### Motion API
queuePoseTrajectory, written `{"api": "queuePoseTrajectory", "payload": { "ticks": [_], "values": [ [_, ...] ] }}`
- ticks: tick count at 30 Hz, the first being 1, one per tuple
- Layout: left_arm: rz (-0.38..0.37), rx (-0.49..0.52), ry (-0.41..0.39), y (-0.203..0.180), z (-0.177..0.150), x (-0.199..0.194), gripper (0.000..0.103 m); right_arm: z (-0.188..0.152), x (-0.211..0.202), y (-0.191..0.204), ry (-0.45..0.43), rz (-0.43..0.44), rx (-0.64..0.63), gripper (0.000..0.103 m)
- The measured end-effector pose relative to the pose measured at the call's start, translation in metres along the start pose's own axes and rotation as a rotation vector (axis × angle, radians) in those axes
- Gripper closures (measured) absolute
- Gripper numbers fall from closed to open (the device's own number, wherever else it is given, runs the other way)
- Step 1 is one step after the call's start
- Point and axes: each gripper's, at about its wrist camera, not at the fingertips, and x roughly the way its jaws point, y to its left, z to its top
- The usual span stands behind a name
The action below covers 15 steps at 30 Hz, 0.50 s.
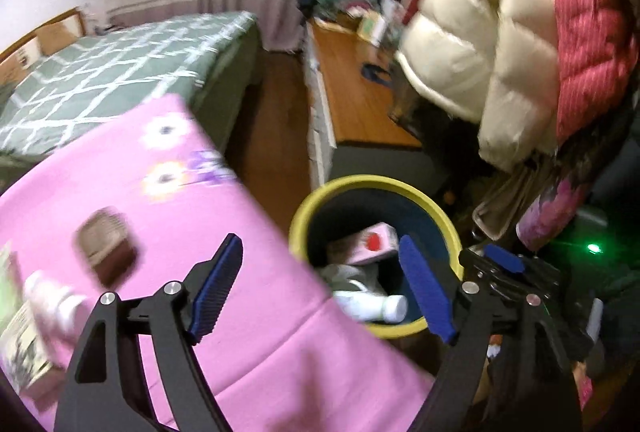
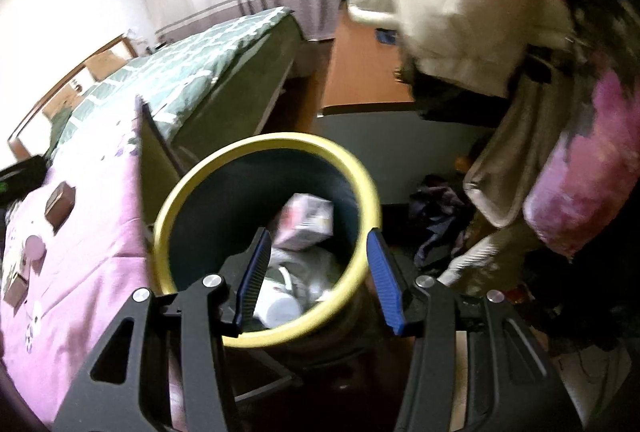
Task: Collect trash
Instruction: 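Carry the milk carton over the bin and open the left tool, then grasp the brown square container with the right tool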
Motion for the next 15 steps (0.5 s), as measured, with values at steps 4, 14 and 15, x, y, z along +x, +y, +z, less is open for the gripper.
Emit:
{"api": "queuePoseTrajectory", "payload": {
  "ticks": [4, 14, 15],
  "values": [
    [0.091, -0.084, -0.070, 0.052, -0.027, -0.054, 0.019, 0.005, 0.006, 0.038, 0.008, 0.059, -0.077, 0.055],
    [0.354, -0.327, -0.166, 0.172, -0.112, -0.162, 0.017, 0.012, 0.014, 0.173, 0.027, 0.250, -0.317, 0.055],
    [0.364, -0.344, -0.172, 0.179, -0.120, -0.169, 0.017, 0.012, 0.015, 0.191, 0.032, 0.272, -0.347, 0.055]
  ]
}}
